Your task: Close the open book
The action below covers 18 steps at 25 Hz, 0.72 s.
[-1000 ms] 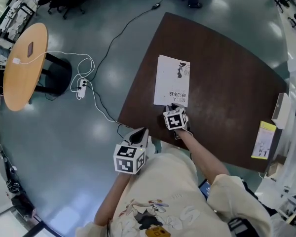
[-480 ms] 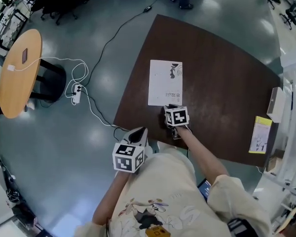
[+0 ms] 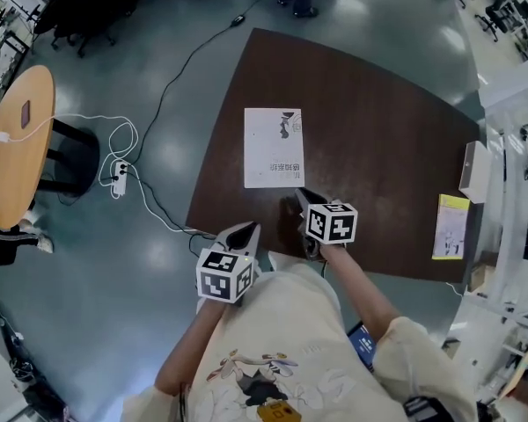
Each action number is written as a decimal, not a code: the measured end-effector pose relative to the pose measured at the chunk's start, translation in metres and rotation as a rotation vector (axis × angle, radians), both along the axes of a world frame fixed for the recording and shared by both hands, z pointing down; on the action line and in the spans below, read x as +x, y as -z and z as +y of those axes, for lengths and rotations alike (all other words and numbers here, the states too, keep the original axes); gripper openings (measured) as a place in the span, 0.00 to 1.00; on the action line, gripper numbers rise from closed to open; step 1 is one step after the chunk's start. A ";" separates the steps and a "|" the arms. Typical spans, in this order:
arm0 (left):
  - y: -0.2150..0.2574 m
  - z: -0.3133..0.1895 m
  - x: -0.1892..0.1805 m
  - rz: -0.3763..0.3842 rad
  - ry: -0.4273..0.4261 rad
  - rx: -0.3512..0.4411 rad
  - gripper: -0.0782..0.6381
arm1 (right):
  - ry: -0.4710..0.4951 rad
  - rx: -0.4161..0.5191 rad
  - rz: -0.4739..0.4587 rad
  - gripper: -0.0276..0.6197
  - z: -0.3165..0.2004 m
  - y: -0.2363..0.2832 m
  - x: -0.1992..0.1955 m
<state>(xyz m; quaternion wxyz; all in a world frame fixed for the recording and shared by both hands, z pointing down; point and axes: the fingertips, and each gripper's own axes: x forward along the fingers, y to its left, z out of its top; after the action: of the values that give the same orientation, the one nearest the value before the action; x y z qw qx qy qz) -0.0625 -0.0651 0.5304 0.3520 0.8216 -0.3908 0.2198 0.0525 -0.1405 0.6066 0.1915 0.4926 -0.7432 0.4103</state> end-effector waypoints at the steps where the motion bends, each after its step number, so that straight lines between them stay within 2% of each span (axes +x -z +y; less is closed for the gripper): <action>1: 0.001 0.001 0.003 0.003 -0.009 0.004 0.12 | -0.009 0.017 -0.010 0.08 0.005 0.011 0.005; 6: 0.009 -0.001 0.015 0.017 -0.033 0.037 0.12 | -0.082 0.124 -0.043 0.05 0.025 0.066 0.024; 11: 0.020 -0.001 0.025 0.030 -0.046 0.074 0.12 | -0.142 0.262 0.028 0.05 0.048 0.114 0.035; 18: 0.024 0.002 0.034 0.042 -0.064 0.077 0.12 | -0.180 0.353 0.079 0.05 0.077 0.145 0.031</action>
<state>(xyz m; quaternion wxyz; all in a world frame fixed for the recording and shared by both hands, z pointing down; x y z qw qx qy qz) -0.0280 -0.0628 0.5066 0.3212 0.8509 -0.3652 0.1985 0.0831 -0.0632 0.4614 0.0939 0.5987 -0.7485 0.2694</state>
